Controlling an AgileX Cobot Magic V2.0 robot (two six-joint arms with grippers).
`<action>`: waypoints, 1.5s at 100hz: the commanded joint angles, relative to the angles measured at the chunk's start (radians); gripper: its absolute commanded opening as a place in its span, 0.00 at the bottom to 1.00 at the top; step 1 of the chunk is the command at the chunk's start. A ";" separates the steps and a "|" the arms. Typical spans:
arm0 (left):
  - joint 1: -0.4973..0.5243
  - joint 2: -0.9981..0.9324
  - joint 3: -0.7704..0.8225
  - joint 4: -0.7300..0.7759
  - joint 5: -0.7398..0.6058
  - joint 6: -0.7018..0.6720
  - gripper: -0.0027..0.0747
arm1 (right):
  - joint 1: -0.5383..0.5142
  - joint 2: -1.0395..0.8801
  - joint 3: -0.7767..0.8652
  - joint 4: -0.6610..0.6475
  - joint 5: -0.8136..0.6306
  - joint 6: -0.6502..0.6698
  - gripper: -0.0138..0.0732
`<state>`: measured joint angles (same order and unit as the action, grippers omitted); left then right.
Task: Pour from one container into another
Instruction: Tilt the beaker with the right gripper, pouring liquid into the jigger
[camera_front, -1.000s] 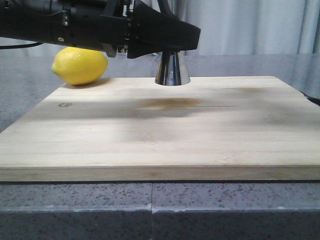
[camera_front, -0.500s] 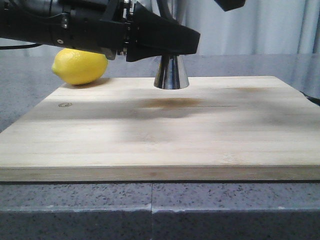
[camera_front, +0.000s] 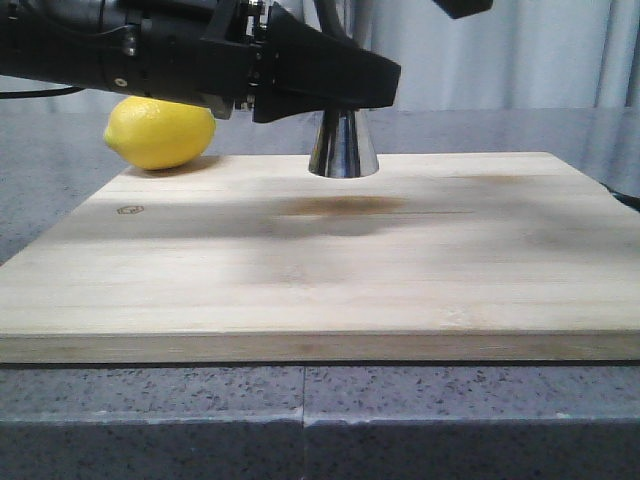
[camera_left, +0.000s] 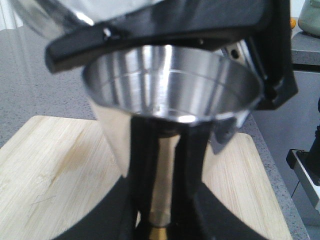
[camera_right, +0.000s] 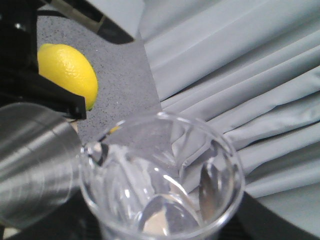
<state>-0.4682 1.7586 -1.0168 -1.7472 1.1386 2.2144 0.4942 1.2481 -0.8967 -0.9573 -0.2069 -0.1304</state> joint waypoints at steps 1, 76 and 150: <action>-0.010 -0.042 -0.029 -0.075 0.077 -0.008 0.04 | 0.000 -0.021 -0.053 0.002 -0.036 -0.008 0.48; -0.010 -0.042 -0.029 -0.075 0.081 -0.008 0.04 | 0.000 -0.021 -0.069 -0.112 -0.001 -0.008 0.48; -0.010 -0.042 -0.029 -0.075 0.081 -0.008 0.04 | 0.000 -0.021 -0.069 -0.181 0.002 -0.008 0.48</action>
<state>-0.4682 1.7586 -1.0168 -1.7476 1.1509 2.2144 0.4942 1.2481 -0.9270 -1.1292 -0.1729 -0.1326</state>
